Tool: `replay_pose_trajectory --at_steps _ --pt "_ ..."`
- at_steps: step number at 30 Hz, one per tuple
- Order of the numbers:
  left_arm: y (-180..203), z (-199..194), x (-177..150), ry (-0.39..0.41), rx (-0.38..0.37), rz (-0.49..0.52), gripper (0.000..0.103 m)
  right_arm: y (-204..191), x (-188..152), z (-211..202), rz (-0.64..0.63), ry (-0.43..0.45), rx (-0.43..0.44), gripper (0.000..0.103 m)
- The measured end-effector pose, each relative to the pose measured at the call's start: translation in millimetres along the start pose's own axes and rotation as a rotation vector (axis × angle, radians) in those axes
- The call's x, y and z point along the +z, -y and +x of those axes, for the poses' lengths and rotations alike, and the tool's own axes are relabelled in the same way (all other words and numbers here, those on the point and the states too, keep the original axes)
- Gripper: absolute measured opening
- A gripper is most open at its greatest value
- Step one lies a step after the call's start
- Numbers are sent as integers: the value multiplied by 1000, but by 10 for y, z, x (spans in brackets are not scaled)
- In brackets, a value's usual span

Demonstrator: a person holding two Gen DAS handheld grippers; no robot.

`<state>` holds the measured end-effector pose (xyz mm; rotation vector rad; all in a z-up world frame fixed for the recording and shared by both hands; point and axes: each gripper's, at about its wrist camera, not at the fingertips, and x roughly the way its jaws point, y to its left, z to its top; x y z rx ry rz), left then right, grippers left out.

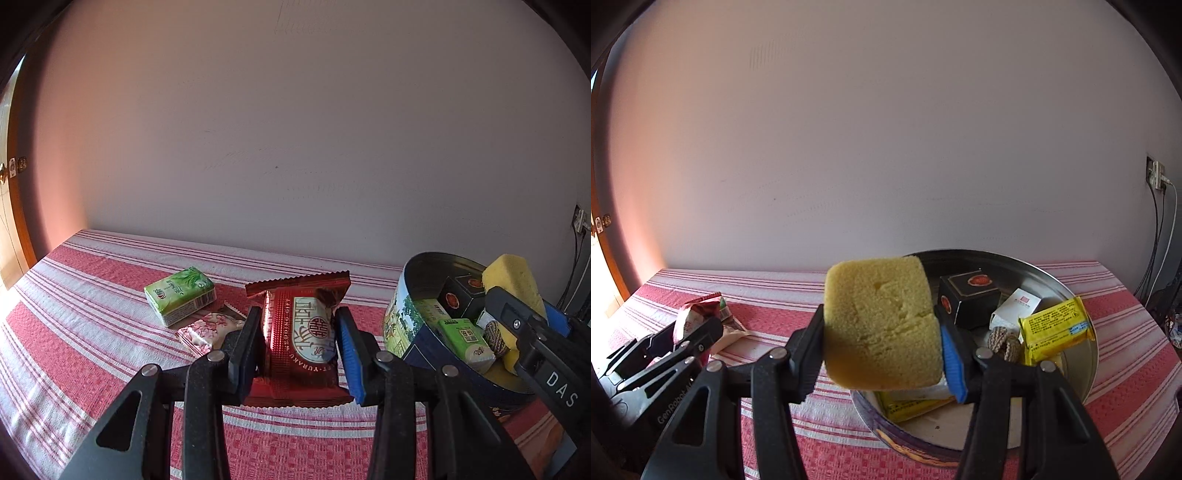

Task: Organize objects
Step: 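Carry the yellow sponge and red snack over the tin with both grippers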

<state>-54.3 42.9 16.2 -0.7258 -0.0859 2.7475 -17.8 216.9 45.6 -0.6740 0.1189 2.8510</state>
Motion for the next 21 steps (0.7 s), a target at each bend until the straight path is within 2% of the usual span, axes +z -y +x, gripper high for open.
replay_pose_trajectory --at_steps 13,21 --pt "706 91 83 24 -90 68 42 609 124 6 73 15 -90 55" --pt "1056 204 65 16 -121 102 42 872 145 96 53 7 -160 55"
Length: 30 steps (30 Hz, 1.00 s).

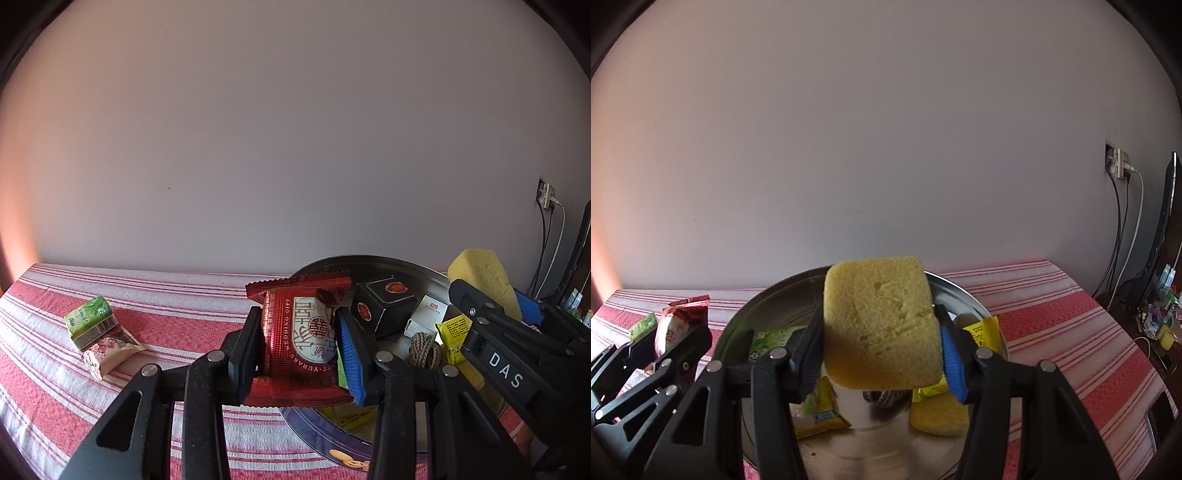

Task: Organize objects
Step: 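Carry the yellow sponge and red snack over the tin with both grippers, then open both grippers to drop the sponge and red snack into the tin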

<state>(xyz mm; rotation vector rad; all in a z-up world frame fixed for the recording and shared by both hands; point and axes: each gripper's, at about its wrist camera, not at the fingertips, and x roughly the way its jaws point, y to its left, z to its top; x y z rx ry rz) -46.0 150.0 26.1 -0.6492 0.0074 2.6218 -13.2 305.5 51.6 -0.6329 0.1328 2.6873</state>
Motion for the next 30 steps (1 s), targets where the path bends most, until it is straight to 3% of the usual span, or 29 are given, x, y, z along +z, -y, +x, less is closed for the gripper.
replay_pose_trajectory --at_steps 13,22,27,28,30 --pt "492 407 -29 -60 -23 52 42 358 14 416 -21 -65 -83 55" --pt "632 628 -126 -110 13 92 42 551 -21 672 9 -133 -65 55" --pt "673 635 -159 -99 22 110 42 569 -15 690 18 -140 -61 55" --pt "680 618 -163 -92 19 114 44 564 -14 689 18 -141 -56 55" --pt "717 549 -168 -72 14 127 66 556 -11 692 19 -142 -39 57"
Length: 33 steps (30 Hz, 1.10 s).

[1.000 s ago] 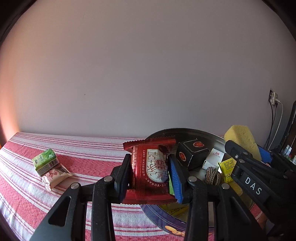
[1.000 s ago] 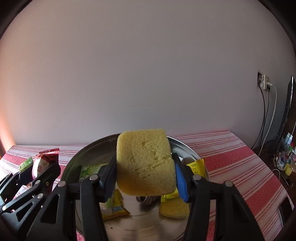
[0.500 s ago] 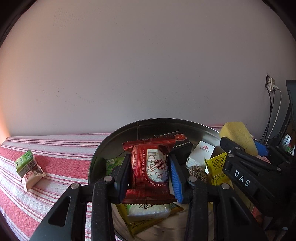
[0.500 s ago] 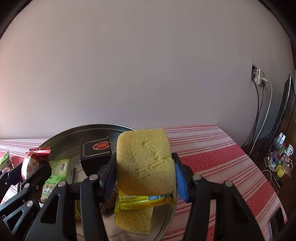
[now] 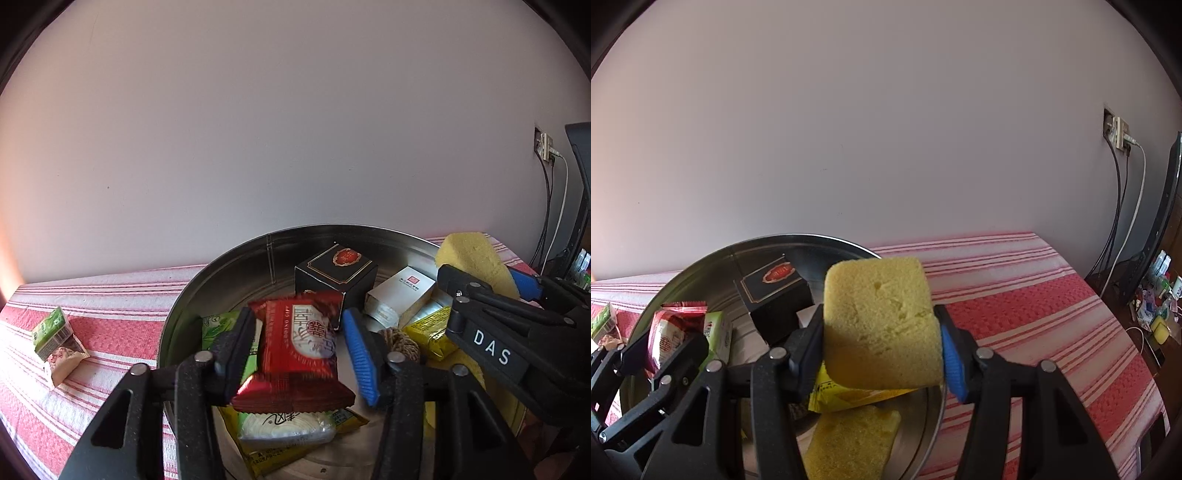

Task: Organize objects
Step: 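Open both grippers to drop the sponge and red snack into the tin, then move both grippers back toward the green tissue pack and pink-flowered packet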

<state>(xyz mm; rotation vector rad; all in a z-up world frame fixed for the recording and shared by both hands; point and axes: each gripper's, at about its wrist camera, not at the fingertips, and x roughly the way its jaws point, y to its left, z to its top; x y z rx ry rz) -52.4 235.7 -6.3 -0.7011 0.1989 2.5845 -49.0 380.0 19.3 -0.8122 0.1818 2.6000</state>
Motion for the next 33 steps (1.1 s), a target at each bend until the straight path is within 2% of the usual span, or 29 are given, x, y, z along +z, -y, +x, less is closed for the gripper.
replay_pose_trajectory --at_steps 1,2,3,4,6,11,16,20,26,33 --pt "-4 -53 6 14 15 2 87 -12 4 -13 -2 5 9 57" --pt "-7 -116 10 45 39 2 98 -10 4 -45 -1 18 18 63" --pt "-13 -190 17 84 65 2 100 -19 11 -85 0 36 27 77" --pt "-20 -251 23 115 76 6 102 -20 24 -127 5 59 31 82" --pt "-56 -361 55 136 79 9 102 -21 44 -230 7 102 28 92" --pt "-196 -473 65 125 93 -20 102 -40 51 -409 43 177 52 103" --pt "-333 -371 -6 88 113 -59 102 -14 1 -473 116 234 85 103" --pt "-516 -402 -59 83 136 -94 102 -108 -59 -507 96 270 53 103" --pt "-707 -323 -124 74 179 -129 102 -178 -179 -625 94 378 33 103" --pt "-782 -328 -214 72 211 -129 102 -257 -245 -635 69 394 14 103"
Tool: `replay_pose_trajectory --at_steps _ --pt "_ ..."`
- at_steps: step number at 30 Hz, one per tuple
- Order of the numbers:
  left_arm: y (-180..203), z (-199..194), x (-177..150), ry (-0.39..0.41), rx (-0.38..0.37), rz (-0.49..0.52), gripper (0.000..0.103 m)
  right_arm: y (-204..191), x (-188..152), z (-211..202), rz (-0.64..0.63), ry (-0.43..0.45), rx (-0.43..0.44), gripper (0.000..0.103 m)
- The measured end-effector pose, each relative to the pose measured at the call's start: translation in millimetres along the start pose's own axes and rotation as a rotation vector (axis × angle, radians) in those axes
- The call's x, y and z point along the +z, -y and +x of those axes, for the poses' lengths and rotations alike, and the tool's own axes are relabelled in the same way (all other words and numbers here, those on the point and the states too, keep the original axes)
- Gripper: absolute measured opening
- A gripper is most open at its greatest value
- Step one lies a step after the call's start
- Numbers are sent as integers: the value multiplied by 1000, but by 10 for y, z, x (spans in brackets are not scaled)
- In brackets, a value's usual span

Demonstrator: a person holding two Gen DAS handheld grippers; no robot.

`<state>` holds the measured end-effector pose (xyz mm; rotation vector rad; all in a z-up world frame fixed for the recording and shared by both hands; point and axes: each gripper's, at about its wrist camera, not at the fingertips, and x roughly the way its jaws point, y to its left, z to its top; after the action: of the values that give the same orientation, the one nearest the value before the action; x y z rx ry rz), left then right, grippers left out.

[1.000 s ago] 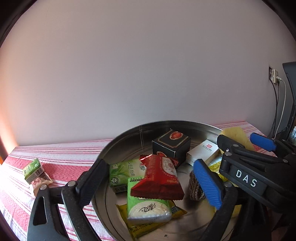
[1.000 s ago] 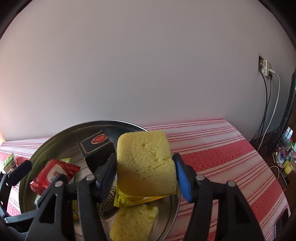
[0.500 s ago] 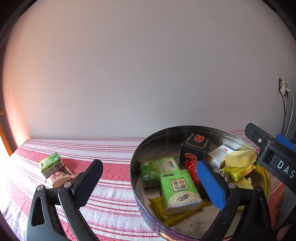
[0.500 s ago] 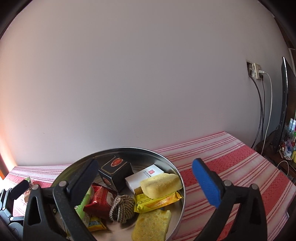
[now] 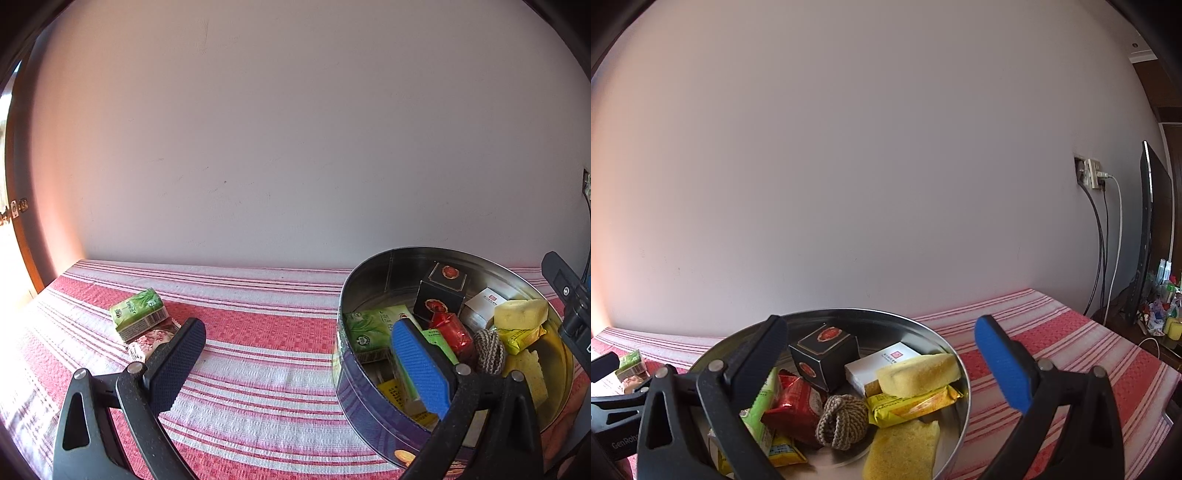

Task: Organize objects
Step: 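Move both grippers back toward the green tissue pack and pink-flowered packet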

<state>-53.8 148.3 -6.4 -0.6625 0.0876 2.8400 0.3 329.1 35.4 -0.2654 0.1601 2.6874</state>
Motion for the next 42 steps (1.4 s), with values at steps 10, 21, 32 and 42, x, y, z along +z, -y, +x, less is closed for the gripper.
replay_pose_trajectory --at_steps 10,21,32,42 --pt "-115 8 -81 -3 30 17 102 -8 -36 -55 -9 11 -52 103" --pt "-366 -12 -108 -20 22 -27 102 -113 -101 -230 17 -13 -80 103" --pt "-705 -29 -128 -38 42 -63 102 -405 -153 -405 12 -30 -54 103" --pt "-1115 -28 -142 -54 69 -94 102 -851 -227 -475 -20 -44 -14 103"
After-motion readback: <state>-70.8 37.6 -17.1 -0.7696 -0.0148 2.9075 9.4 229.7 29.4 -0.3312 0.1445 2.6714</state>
